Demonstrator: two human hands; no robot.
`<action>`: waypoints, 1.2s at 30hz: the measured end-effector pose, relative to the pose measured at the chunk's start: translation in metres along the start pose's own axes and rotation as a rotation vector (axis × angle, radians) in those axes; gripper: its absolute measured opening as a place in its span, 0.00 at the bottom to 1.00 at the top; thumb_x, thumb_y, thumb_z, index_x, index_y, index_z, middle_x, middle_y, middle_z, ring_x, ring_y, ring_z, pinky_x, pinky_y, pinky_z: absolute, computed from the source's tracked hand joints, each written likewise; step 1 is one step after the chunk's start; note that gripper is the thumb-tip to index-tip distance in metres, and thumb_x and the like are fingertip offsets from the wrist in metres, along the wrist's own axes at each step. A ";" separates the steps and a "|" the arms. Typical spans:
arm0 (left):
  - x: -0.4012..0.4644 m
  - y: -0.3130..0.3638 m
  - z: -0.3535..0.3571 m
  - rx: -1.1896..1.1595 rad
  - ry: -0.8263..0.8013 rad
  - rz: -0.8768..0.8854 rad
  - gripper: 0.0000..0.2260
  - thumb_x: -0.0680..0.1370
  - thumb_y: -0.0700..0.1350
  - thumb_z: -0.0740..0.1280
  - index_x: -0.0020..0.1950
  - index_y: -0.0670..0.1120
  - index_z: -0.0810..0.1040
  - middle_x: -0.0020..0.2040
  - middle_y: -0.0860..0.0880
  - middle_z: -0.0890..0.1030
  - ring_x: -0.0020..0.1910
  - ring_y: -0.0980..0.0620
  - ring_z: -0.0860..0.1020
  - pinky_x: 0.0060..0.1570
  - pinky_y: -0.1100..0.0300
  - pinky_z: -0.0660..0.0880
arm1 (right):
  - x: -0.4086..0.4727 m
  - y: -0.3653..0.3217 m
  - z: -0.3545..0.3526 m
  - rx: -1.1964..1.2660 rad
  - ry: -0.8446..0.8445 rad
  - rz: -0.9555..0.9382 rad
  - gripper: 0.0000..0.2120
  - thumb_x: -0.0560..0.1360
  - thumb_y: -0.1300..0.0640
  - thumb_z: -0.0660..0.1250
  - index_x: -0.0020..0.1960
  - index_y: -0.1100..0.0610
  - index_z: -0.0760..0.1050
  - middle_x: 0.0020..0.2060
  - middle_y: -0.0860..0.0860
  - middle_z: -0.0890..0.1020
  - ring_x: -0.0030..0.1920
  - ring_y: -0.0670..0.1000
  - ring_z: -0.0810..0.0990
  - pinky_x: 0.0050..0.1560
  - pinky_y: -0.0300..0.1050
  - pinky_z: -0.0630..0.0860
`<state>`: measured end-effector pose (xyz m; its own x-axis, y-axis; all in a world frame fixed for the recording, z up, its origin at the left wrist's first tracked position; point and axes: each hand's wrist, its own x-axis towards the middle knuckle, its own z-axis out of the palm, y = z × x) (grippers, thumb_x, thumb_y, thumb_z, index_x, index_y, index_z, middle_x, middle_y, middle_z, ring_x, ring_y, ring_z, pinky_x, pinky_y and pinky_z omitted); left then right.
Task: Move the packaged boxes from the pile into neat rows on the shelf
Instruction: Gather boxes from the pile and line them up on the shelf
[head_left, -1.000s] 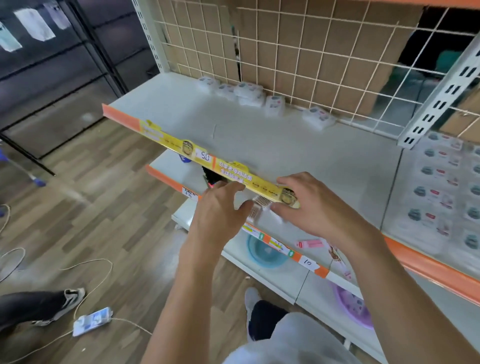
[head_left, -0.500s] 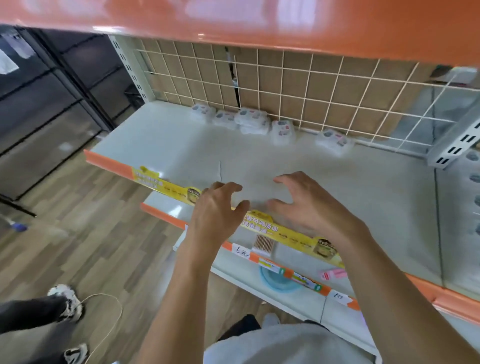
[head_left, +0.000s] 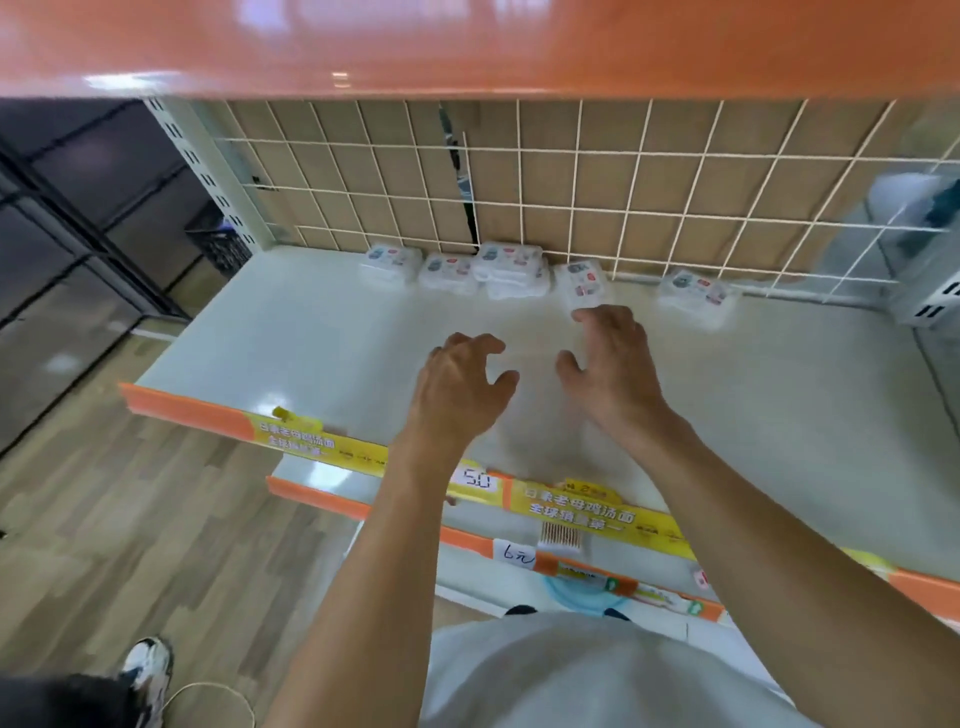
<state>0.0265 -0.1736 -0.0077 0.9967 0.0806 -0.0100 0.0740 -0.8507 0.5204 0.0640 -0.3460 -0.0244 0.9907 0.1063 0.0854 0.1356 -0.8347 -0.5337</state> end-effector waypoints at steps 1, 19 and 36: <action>0.007 -0.005 -0.002 -0.007 -0.006 0.008 0.19 0.78 0.52 0.68 0.69 0.51 0.76 0.64 0.44 0.77 0.62 0.42 0.76 0.64 0.51 0.72 | 0.007 -0.004 0.005 -0.030 0.014 0.013 0.28 0.76 0.55 0.67 0.75 0.59 0.66 0.71 0.61 0.67 0.70 0.64 0.66 0.69 0.54 0.66; 0.125 -0.026 -0.021 -0.245 0.159 0.008 0.16 0.81 0.47 0.66 0.66 0.41 0.73 0.64 0.41 0.78 0.63 0.41 0.76 0.59 0.57 0.70 | 0.015 0.004 0.023 0.122 0.293 0.200 0.17 0.72 0.58 0.71 0.60 0.52 0.77 0.58 0.56 0.73 0.58 0.61 0.74 0.60 0.51 0.74; 0.151 -0.022 -0.017 -0.322 -0.122 -0.053 0.19 0.76 0.48 0.74 0.65 0.43 0.79 0.59 0.48 0.82 0.52 0.50 0.78 0.51 0.59 0.74 | -0.012 -0.005 0.018 0.255 0.233 0.361 0.31 0.70 0.49 0.76 0.69 0.52 0.70 0.64 0.53 0.69 0.63 0.56 0.66 0.65 0.45 0.64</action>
<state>0.1751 -0.1337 -0.0067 0.9899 0.0411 -0.1357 0.1305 -0.6376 0.7592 0.0517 -0.3335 -0.0384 0.9494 -0.3128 0.0271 -0.1876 -0.6345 -0.7498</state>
